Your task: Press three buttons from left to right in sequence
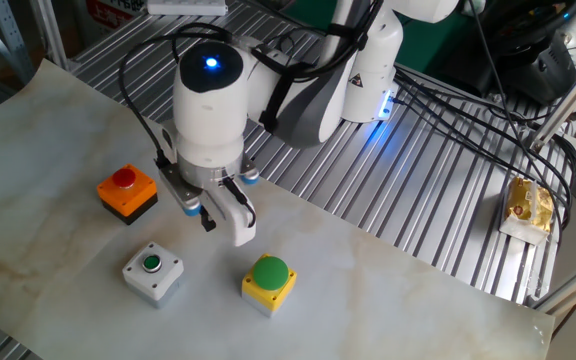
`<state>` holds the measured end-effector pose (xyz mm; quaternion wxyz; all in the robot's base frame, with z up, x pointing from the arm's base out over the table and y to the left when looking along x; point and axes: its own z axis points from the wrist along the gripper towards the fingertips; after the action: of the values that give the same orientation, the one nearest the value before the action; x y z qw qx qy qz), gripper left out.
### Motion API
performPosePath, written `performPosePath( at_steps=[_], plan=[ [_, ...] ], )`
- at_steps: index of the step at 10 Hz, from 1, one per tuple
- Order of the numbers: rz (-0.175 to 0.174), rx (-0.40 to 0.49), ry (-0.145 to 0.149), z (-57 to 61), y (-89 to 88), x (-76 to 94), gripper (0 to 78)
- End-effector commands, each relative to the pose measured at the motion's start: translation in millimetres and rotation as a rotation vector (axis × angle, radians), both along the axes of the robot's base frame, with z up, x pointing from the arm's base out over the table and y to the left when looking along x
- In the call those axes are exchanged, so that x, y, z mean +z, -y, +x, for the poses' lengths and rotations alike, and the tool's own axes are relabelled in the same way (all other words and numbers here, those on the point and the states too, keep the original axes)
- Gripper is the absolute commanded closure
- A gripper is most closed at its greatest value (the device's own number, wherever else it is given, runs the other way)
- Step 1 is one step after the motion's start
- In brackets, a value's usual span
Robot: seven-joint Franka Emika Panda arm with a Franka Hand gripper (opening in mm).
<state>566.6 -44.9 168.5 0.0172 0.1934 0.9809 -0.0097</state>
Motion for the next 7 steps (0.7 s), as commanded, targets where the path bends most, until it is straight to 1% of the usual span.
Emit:
performPosePath(
  at_steps=[1,2,3,4,5,6,7],
  plan=[
    [-0.021,0.013,0.007,0.3,0.1,1.1,76.4],
    [-0.019,0.022,0.006,0.3,0.1,1.1,76.4],
    [-0.025,0.034,0.008,0.3,0.1,1.1,76.4],
    [-0.041,0.045,0.016,0.3,0.1,1.1,76.4],
    [-0.050,0.067,0.018,0.3,0.1,1.1,76.4],
    [-0.050,0.095,0.031,0.3,0.1,1.1,76.4],
    [-0.051,0.142,0.038,0.3,0.1,1.1,76.4]
  ],
)
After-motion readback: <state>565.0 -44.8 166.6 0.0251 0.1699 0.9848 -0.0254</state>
